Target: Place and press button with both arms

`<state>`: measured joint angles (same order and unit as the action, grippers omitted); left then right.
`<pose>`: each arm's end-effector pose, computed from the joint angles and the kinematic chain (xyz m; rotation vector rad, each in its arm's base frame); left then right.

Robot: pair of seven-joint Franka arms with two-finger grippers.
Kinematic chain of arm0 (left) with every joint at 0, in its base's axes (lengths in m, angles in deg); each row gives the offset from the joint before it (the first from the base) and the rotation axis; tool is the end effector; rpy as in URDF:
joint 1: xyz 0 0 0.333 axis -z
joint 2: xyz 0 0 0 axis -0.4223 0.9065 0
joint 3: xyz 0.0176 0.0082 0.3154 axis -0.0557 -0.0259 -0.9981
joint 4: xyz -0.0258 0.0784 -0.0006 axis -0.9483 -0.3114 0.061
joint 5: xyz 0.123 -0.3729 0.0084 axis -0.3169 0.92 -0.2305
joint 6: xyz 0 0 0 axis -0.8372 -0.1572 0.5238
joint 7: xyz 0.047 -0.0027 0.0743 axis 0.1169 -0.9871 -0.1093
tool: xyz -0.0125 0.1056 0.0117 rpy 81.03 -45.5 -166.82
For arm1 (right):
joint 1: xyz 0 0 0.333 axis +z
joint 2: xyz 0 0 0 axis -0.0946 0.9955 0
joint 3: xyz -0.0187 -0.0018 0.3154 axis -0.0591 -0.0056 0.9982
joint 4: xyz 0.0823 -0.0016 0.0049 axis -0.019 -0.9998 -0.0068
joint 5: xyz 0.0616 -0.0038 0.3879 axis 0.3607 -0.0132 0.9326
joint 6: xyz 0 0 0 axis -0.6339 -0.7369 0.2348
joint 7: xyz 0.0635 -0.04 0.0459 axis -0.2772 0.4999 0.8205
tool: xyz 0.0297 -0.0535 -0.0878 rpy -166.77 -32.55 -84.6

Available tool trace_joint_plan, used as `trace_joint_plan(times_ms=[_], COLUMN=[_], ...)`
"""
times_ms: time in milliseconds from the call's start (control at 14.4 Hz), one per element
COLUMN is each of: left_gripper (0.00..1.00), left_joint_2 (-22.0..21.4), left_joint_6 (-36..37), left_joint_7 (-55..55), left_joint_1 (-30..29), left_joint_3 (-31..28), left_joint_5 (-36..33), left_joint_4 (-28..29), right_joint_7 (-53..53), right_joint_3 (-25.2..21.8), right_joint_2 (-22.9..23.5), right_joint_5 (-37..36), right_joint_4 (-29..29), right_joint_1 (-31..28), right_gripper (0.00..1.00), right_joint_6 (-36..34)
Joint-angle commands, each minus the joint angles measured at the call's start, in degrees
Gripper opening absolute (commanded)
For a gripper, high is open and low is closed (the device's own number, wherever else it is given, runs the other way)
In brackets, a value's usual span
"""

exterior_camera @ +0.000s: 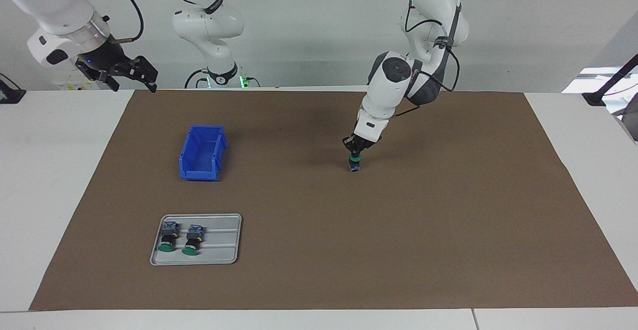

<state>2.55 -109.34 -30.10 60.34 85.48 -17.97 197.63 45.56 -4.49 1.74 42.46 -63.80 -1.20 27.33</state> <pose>0.4504 -0.3515 0.3783 2.9348 0.3934 -0.0395 0.5153 -0.0612 0.6344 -3.0928 0.1365 0.2834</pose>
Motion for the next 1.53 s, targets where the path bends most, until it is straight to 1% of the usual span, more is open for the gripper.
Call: trace_joint_plan(times_ms=[0,139,208,278,347,417,556,694,764,972,1111,1319,1458], left_gripper=[0.03,0.03,0.09,0.21,0.36,0.53,0.78,0.98,0.99,1.0,1.0,1.0,1.0], left_joint_2=[-2.64,-4.3,-4.83,-5.62,-6.41,-6.94,-7.65,-7.83,-7.83,-9.14,-9.32,-9.5,-10.63], left_joint_6=[6.71,8.31,9.0,11.53,14.43,17.16,23.66,27.19,28.07,31.93,37.11,45.55,48.72], left_joint_7=[-1.28,-1.37,-1.2,-1.55,-2.51,-3.99,-8.9,-12.25,-13.58,-20.42,-24.64,-30.19,-32.39], left_joint_1=[-1.95,-2.83,-3.62,-4.5,-5.38,-8.0,-11.43,-15.91,-17.32,-23.39,-26.81,-30.43,-32.44], left_joint_3=[-0.59,-0.68,-0.68,-0.77,-0.86,-1.29,-1.65,-1.65,-1.74,-1.82,-1.74,-1.82,-1.83], left_joint_5=[0.33,0.33,0.33,0.33,0.33,0.33,0.16,-0.11,-0.2,-2.3,-5.54,-6.61,-6.7], left_joint_4=[-2.78,-3.41,-4.02,-4.98,-6.12,-7.87,-11.21,-13.59,-14.13,-15.27,-18.42,-22.82,-23.97], right_joint_7=[0.45,0.45,0.45,0.45,0.45,0.45,0.45,0.45,0.45,0.45,0.45,0.45,0.45], right_joint_3=[0.04,0.04,0.04,0.04,0.04,0.04,0.04,0.04,0.04,0.04,0.04,0.04,0.04], right_joint_2=[-1.24,-1.24,-1.24,-1.24,-1.24,-1.24,-1.24,-1.24,-1.24,-1.24,-1.24,-1.24,-1.24], right_joint_5=[0.07,0.07,0.07,0.07,0.07,0.07,0.07,0.07,0.07,0.07,0.07,0.07,0.07], right_joint_4=[-1.23,-1.23,-1.23,-1.23,-1.23,-1.23,-1.23,-1.23,-1.23,-1.23,-1.23,-1.23,-1.23], right_joint_1=[-0.01,-0.01,-0.01,-0.01,-0.01,-0.01,-0.01,-0.01,-0.01,-0.01,-0.01,-0.01,-0.01], right_gripper=[1.0,1.0,1.0,1.0,1.0,1.0,1.0,1.0,1.0,1.0,1.0,1.0,1.0], right_joint_6=[-0.19,-0.28,-0.19,-0.19,-0.28,-0.19,-0.19,-0.19,-0.28,-0.19,-0.28,-0.19,-0.28])
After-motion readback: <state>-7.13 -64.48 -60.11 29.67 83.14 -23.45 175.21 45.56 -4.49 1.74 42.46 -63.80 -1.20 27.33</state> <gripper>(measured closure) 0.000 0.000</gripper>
